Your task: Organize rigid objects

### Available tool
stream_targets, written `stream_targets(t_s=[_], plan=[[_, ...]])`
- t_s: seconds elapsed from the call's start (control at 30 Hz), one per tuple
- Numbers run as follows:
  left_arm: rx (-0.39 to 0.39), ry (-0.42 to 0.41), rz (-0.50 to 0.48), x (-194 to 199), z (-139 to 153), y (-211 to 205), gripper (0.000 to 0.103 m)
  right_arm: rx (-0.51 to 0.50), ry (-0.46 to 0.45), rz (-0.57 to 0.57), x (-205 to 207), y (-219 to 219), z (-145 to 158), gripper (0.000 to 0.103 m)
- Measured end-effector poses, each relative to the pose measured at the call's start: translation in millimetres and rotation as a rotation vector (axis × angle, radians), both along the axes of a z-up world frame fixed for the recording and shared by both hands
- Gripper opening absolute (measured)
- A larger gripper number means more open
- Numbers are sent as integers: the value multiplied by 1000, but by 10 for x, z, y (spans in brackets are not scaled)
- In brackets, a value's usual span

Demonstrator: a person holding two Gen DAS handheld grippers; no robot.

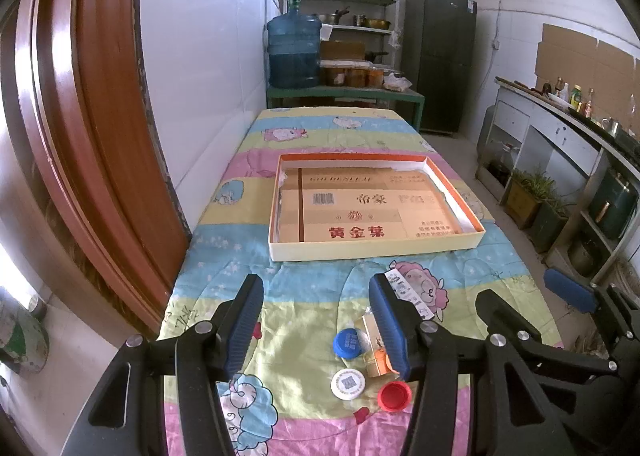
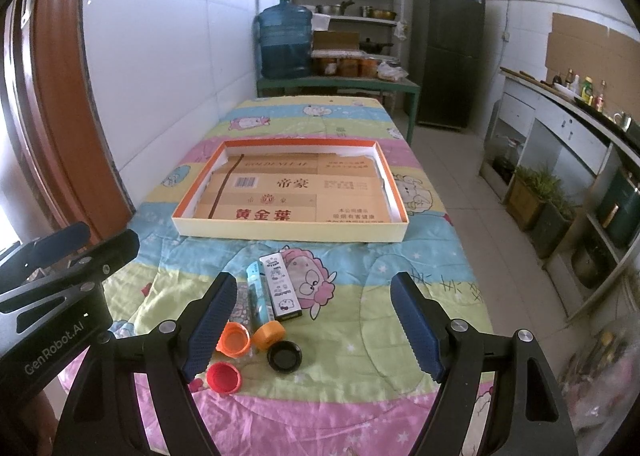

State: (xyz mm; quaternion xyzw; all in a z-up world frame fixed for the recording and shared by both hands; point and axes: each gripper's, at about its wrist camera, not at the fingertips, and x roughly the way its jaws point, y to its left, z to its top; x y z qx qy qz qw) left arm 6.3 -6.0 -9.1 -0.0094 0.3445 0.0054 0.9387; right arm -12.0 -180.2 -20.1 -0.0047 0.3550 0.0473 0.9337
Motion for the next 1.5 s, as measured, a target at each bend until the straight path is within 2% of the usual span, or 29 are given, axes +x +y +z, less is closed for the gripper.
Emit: stream_targets(t_s=[0.53,1.5], plan=[[-4,4,-2,0,-51,-4,55,1,7,-1,50,46,-90,80],[-9,10,0,13,-85,-3,55,3,13,-2,55,29,-82,80]])
